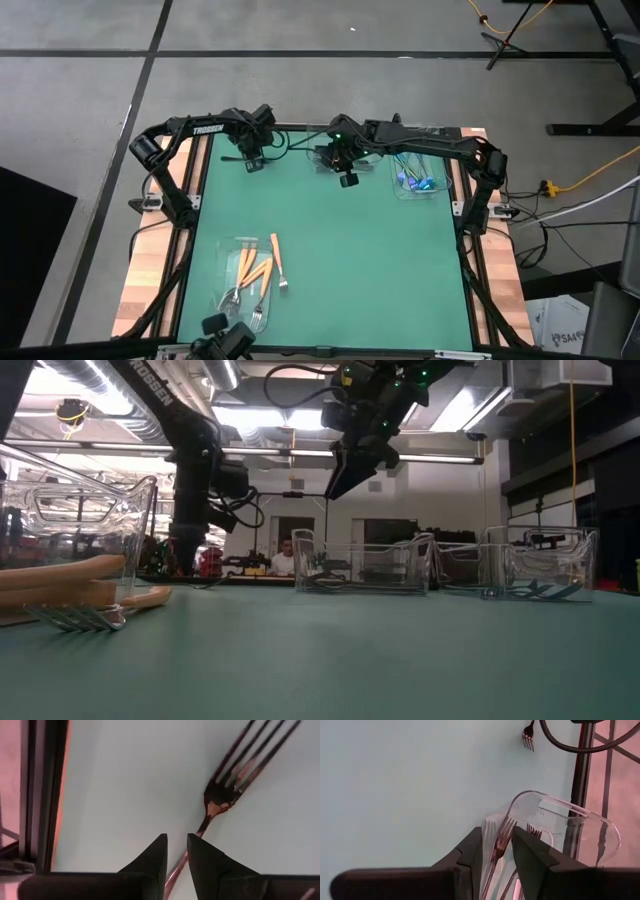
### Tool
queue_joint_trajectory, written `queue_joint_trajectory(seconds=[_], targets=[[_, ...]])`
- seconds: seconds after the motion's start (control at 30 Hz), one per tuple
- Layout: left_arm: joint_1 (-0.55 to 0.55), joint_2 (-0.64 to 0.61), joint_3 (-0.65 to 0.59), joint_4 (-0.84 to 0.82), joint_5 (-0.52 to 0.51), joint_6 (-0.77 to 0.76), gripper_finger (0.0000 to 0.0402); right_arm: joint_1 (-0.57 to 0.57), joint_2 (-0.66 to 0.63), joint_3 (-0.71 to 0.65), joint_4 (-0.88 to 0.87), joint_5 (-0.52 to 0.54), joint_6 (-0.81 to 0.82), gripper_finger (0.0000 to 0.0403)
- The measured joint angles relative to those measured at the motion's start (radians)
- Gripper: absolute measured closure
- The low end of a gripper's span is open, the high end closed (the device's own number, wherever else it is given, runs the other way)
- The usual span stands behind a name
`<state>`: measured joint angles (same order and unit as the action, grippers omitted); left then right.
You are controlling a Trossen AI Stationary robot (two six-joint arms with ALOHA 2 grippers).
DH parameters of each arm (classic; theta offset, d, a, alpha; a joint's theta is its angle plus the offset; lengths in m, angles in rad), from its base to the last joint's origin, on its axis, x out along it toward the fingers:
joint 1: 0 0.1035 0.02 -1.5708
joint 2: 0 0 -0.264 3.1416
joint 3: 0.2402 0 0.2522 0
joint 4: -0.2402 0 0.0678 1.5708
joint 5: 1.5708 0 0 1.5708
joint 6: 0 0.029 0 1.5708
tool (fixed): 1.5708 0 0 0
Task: Sort silverware by color (type)
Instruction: Put the black fork into the top left transparent bin
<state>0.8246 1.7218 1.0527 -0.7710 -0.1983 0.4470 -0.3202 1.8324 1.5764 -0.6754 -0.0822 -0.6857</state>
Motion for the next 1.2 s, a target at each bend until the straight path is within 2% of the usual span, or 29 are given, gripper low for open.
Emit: queue_joint_trajectory(seconds=[0.17, 0.47, 0.63, 0.9, 1.2], targets=[[-0.003, 0.000, 0.000, -0.028, -0.001, 0.084, 0.0334, 0.000, 0.000, 0.000, 0.000, 0.000, 0.000, 0.0308], [-0.024, -0.001, 0.000, -0.063, 0.007, 0.111, 0.0334, 0.000, 0.000, 0.000, 0.000, 0.000, 0.000, 0.0308], [-0.048, -0.001, 0.000, -0.077, -0.036, 0.166, 0.0334, 0.000, 0.000, 0.000, 0.000, 0.000, 0.000, 0.0308], [-0.046, -0.001, 0.000, -0.077, -0.049, 0.235, 0.0334, 0.000, 0.000, 0.000, 0.000, 0.000, 0.000, 0.0308], [-0.048, -0.002, 0.049, -0.113, 0.060, 0.198, 0.0334, 0.000, 0.000, 0.000, -0.008, 0.000, 0.000, 0.0308]])
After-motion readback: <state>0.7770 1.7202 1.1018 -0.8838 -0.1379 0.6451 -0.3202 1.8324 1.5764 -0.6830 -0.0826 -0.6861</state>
